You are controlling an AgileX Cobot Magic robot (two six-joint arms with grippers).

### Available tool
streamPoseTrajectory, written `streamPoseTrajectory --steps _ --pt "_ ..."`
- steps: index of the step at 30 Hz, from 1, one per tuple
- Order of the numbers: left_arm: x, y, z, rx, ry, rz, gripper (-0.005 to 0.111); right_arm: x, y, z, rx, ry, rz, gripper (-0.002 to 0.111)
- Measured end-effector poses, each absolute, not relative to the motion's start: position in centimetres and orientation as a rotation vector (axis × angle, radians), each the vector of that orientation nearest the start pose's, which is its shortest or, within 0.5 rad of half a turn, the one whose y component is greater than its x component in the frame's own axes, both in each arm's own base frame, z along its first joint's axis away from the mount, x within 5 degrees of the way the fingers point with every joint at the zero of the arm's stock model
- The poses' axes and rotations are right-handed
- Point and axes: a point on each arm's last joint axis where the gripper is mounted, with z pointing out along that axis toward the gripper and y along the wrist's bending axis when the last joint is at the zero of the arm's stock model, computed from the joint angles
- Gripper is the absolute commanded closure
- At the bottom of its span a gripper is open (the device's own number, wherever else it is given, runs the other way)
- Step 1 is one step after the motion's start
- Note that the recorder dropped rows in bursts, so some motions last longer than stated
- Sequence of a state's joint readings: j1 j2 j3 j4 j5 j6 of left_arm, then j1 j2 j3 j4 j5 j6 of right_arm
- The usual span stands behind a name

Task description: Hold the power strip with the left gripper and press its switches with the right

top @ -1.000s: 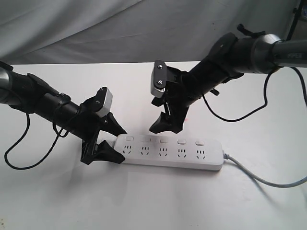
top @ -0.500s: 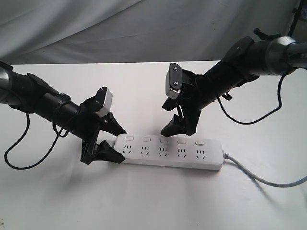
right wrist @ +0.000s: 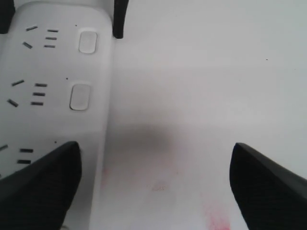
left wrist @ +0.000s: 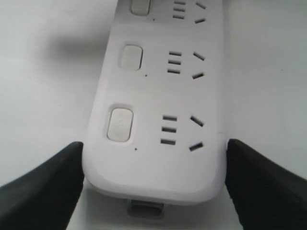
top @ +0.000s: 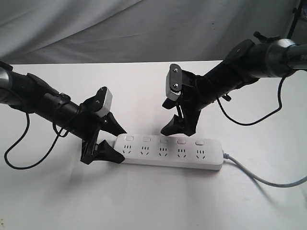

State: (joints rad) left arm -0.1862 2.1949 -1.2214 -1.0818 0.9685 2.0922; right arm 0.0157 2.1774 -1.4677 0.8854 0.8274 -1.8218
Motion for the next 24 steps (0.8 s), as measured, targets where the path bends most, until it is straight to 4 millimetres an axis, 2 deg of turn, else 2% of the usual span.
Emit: streamPoseTrajectory --steps 3,9,24 --pt "35.8 -13.5 8.7 1.712 1.840 -0.872 0.104 43.4 6.0 13.4 -1.481 2.020 0.428 0.031" --pt "35.8 -13.5 8.7 1.712 1.840 -0.872 0.104 43.1 7.7 13.4 -1.528 1.988 0.434 0.031" --pt "35.8 -13.5 8.7 1.712 1.840 -0.872 0.104 42.9 7.3 12.6 -1.517 2.031 0.380 0.031"
